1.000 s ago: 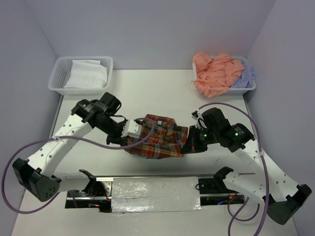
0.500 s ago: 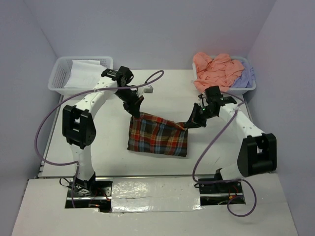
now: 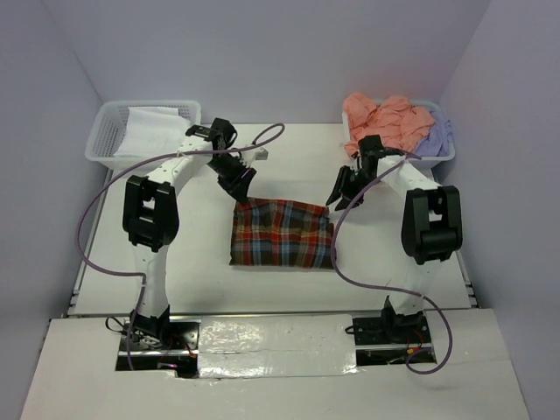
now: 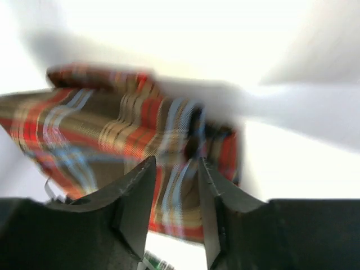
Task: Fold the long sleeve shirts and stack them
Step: Fold the shirt
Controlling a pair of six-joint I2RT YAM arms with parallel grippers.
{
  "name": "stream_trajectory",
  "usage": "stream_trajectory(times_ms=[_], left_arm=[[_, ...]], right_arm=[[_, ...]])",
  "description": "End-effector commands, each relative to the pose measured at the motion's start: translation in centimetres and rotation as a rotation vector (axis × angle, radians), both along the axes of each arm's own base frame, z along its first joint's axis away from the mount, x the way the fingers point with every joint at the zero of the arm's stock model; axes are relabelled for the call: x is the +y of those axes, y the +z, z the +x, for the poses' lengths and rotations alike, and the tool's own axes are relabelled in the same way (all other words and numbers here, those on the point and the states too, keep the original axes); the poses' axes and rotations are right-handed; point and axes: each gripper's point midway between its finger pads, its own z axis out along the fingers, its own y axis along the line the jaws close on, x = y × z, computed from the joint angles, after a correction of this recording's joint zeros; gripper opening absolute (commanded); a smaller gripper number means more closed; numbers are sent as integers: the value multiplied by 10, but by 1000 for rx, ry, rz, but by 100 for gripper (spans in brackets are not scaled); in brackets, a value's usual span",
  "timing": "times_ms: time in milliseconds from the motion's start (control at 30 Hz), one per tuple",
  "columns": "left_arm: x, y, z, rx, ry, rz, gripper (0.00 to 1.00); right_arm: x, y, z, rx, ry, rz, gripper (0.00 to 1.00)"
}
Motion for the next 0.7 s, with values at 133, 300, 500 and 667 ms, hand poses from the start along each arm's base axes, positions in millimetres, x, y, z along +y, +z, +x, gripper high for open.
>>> stream_trajectory(times_ms=[133,300,500,667], left_arm=[[29,12,68,-103,249,36,67],[55,59,100,-223,376,26,74],[-7,92,15,-235,146,-113,51],[-57,52,-62,-10,-41,-181,39]], right_arm=[[-25,58,88,-272,-42,-149,47],[-29,111,87,-425,-18,-276,44],[51,94,-2,-442,81,-148,21],[94,60,-26,-385,43,68,0]])
